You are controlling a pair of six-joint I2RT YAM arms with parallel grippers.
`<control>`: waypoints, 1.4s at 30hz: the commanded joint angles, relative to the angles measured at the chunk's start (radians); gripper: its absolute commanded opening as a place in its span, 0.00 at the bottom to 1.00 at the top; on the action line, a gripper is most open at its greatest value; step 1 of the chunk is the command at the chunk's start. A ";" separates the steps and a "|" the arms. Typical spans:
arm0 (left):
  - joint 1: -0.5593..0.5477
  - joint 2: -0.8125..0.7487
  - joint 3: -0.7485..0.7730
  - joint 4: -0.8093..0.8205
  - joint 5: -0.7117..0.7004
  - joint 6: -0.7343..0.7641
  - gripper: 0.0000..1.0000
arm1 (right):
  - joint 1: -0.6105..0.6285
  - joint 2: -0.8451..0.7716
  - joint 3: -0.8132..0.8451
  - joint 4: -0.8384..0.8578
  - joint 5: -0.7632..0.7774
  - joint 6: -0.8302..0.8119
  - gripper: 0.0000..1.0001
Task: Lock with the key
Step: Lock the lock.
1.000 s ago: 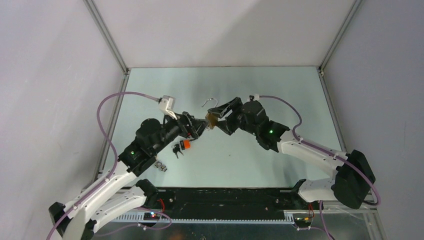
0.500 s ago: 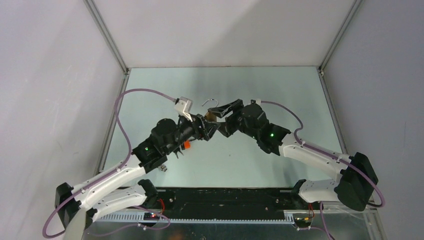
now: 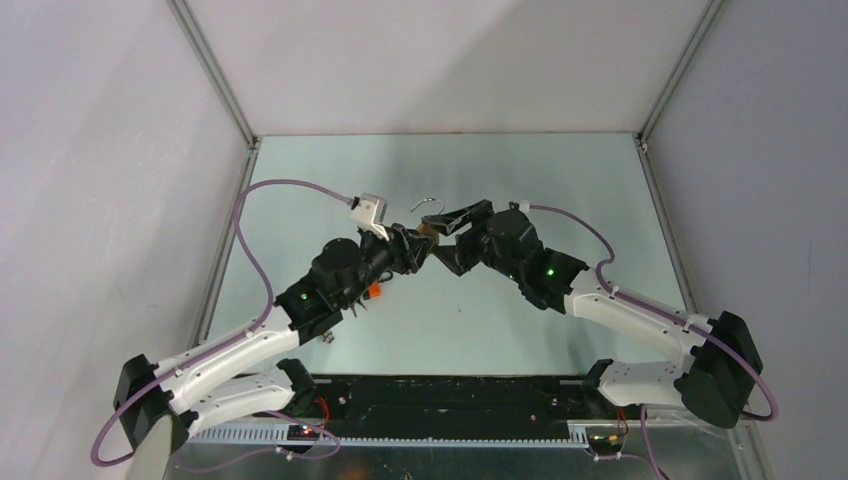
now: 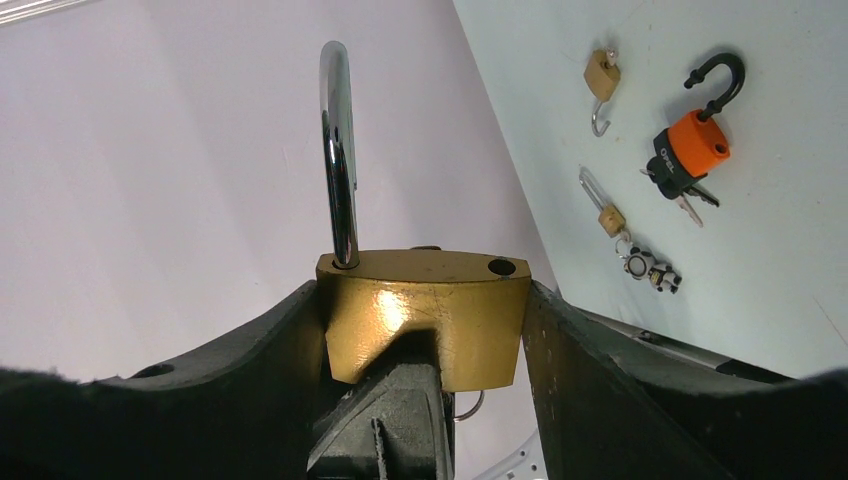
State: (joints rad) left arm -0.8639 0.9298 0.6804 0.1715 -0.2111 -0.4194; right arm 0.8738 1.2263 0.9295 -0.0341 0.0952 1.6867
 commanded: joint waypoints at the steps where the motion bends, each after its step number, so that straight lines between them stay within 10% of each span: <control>1: -0.005 0.011 -0.006 0.063 -0.041 -0.015 0.57 | 0.005 -0.052 0.019 0.092 0.039 0.037 0.41; 14: -0.004 0.082 0.021 0.083 0.007 -0.023 0.49 | 0.004 -0.048 0.020 0.066 0.019 0.053 0.39; 19: -0.004 0.087 0.019 0.083 -0.001 -0.027 0.18 | -0.001 -0.046 0.020 0.063 0.003 0.052 0.41; 24: -0.004 0.074 0.025 0.083 -0.030 -0.016 0.00 | 0.000 -0.062 0.019 0.051 0.032 -0.018 0.86; 31: 0.063 0.039 0.047 0.051 0.036 0.000 0.00 | -0.060 -0.187 0.019 -0.107 0.101 -0.340 0.99; 37: 0.134 -0.010 0.088 -0.024 0.301 0.073 0.00 | -0.141 -0.292 0.010 -0.081 0.036 -0.975 1.00; 42: 0.146 -0.027 0.197 -0.195 0.530 0.217 0.00 | -0.239 -0.323 -0.040 -0.085 -0.289 -1.303 0.89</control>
State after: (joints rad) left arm -0.7238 0.9611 0.7277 -0.0151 0.0612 -0.3359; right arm 0.7036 0.9226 0.9279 -0.1200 0.0669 0.7643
